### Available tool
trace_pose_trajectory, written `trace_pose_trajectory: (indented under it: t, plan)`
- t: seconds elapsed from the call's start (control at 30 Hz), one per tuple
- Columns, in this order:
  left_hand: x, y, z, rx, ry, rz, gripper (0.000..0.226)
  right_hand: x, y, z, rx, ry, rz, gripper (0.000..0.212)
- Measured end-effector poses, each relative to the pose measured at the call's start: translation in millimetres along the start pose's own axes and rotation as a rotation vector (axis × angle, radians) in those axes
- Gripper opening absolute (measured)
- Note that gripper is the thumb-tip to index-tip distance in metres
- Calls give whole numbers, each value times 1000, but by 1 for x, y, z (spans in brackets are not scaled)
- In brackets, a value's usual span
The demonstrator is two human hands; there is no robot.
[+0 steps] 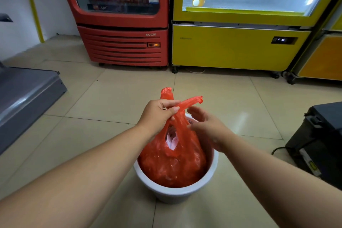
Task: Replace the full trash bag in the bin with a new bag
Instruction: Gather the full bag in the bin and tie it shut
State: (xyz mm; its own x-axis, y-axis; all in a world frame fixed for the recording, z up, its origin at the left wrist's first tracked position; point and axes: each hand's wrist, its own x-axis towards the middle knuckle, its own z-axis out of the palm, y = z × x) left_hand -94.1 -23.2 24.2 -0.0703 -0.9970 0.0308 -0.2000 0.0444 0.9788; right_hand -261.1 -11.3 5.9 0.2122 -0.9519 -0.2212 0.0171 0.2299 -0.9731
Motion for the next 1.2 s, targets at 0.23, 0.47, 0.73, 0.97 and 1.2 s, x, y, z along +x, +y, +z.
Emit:
trace_pose_trajectory:
  t: [0.23, 0.47, 0.73, 0.97, 1.2]
  plan:
    - [4, 6, 4, 139, 55, 94, 17, 5, 9, 40, -245, -3, -96, 20]
    - [10, 5, -7, 609, 110, 300, 18, 10, 8, 37, -627, 245, -167, 16]
    - [17, 27, -26, 1111, -456, 198, 23, 7, -3, 20, -906, 252, -239, 7]
    - [22, 37, -30, 383, -370, -330, 12, 0, -1, 23, -1273, 337, -578, 34]
    - [21, 31, -23, 164, -338, -436, 20, -8, -8, 28, -1537, 369, -1046, 38]
